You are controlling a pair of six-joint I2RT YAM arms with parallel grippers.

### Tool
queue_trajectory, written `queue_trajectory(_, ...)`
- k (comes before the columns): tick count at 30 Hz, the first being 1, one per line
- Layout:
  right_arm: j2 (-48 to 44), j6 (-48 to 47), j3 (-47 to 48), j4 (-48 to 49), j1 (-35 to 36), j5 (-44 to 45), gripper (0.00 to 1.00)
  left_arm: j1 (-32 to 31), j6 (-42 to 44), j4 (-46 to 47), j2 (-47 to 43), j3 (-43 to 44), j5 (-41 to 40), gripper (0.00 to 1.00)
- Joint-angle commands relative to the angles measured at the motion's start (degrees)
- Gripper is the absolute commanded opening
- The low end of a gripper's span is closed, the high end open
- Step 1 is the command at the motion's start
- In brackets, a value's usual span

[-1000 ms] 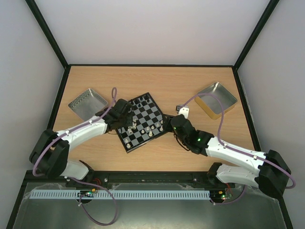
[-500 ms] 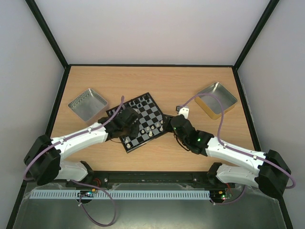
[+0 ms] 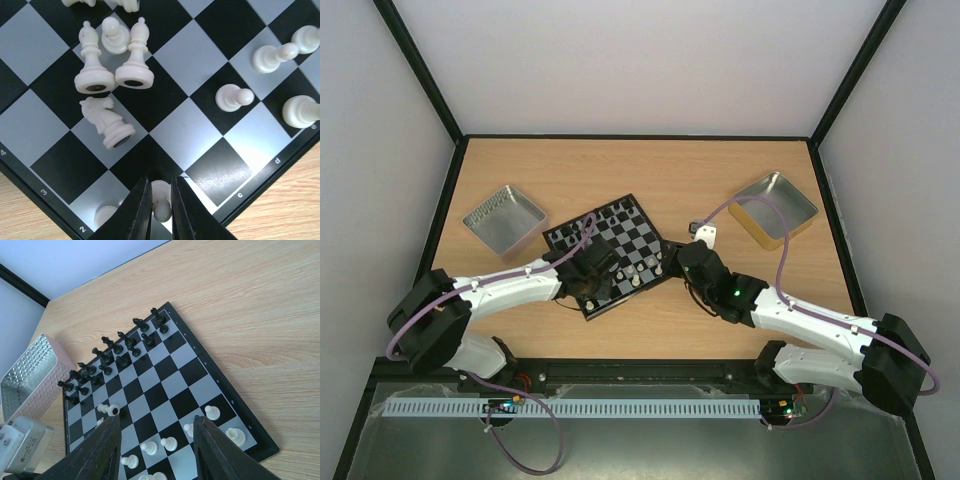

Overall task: Set up the chess pieces on the board
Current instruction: Place the chess piece on the chessboard.

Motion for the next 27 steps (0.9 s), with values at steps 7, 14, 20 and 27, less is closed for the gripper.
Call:
queue_trajectory(7,0.38,0.71,-0.53,0.61,-0.20,1.44,0.39,-0.29,-0.62,-0.17,2.39,-0.75,-3.52,0.14)
queue_trajectory(14,0.20,0.64,-0.35,0.43,-0.23,1.65,0.39,-0.26,-0.53,-0.26,2.47,-0.50,-3.70,0.15)
queue_trajectory(20,0.29,0.62,-0.35,0.52,-0.22,1.49,0.39,-0.27,-0.42,-0.66,2.29,0.05,-3.85,0.18)
queue_trajectory(27,0.25,0.16,-0.03,0.39,-0.23,0.64,0.39,-0.25,-0.64,-2.71,-1.07,2.25,-5.72,0.25)
